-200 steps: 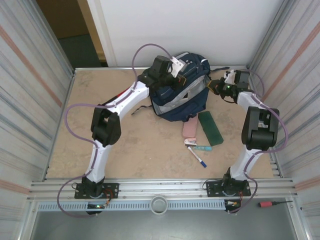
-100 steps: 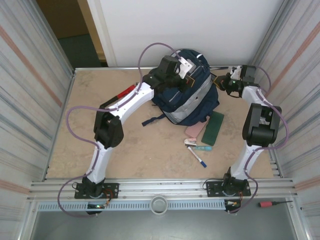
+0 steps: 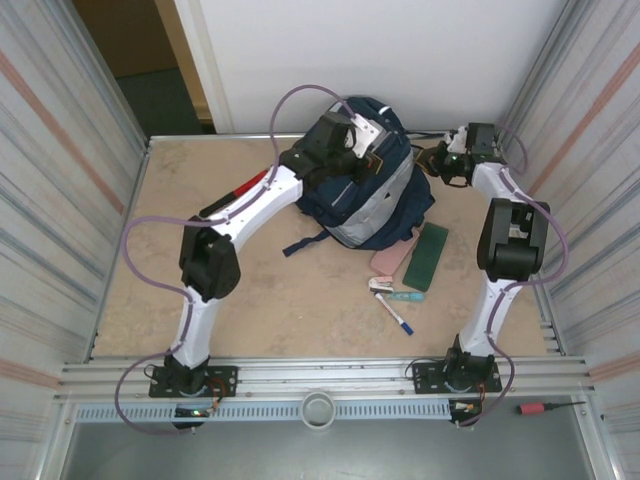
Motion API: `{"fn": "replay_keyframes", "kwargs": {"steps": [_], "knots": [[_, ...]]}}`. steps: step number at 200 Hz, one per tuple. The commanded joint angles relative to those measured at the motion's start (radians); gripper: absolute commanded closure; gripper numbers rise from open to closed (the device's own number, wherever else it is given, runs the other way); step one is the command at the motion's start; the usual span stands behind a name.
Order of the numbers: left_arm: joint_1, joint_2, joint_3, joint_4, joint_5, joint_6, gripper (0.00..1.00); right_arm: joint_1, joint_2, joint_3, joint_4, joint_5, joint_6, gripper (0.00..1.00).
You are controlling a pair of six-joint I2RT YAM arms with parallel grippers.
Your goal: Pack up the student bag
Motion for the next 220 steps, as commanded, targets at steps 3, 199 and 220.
{"fn": "replay_keyframes", "kwargs": {"steps": [3, 199, 220], "knots": [[-0.012, -0.151, -0.058, 0.066, -0.002, -0.032, 1.00, 0.064, 0.072, 0.097, 0.011, 0.009, -0.038, 1.00], [0.148, -0.305, -0.493, 0.233, -0.181, -0.210, 0.36, 0.145, -0.240, -0.217, -0.069, 0.363, -0.209, 0.44], [0.241, -0.454, -0.787, 0.310, -0.195, -0.343, 0.33, 0.251, -0.292, -0.312, -0.068, 0.404, -0.221, 0.42]]}}
